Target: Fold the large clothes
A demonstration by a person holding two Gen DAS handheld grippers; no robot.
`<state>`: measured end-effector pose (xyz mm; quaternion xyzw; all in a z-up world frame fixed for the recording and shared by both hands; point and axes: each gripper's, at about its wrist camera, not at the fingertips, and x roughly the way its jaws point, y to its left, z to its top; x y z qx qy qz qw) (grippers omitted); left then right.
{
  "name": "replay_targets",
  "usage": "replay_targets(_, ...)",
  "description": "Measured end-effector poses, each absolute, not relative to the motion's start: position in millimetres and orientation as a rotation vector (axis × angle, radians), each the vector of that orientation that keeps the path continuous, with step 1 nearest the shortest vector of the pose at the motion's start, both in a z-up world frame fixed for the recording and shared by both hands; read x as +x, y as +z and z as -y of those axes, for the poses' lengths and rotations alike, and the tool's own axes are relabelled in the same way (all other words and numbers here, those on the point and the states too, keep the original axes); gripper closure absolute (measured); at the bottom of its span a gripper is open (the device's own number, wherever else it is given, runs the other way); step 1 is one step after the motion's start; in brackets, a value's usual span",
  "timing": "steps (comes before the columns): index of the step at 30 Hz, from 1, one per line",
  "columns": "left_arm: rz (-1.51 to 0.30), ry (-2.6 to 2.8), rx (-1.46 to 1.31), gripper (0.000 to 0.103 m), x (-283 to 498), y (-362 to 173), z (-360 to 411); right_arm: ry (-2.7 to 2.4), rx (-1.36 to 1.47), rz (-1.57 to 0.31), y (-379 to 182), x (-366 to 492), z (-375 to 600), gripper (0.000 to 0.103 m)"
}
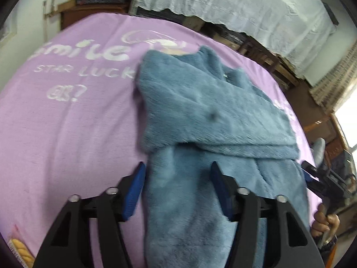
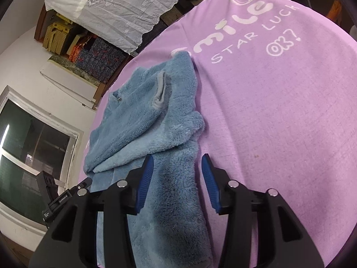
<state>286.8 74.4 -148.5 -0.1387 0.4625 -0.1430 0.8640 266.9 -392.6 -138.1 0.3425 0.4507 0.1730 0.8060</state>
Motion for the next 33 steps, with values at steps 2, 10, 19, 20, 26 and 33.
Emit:
replay_targets(2,-0.977,-0.333,-0.302,0.054,283.4,-150.0,-71.3,0.408,0.769,-0.975,-141.1,266.1,392.1,0.058)
replay_targets(10,-1.017,-0.430,-0.304,0.060,241.2,-155.7,-78.3,0.535,0.739,-1.029,-141.2,226.6,391.0,0.061)
replay_targets(19,-1.051,-0.501,-0.347,0.061,178.8,-159.7,-94.2,0.604,0.685,-1.054,-136.5,141.5,397.0,0.061)
replay_targets(20,-1.054,-0.510,-0.350,0.061,174.1,-160.3,-94.5,0.603,0.680,-1.051,-135.8,132.0,397.5,0.061)
replay_targets(26,-1.056,-0.556,-0.336,0.061,143.4,-163.7,-88.9,0.592,0.647,-1.022,-132.2,104.3,396.1,0.062)
replay_targets(33,-1.049,-0.578,-0.327,0.061,144.3,-164.7,-78.9,0.585,0.665,-1.022,-134.5,109.3,396.2,0.070)
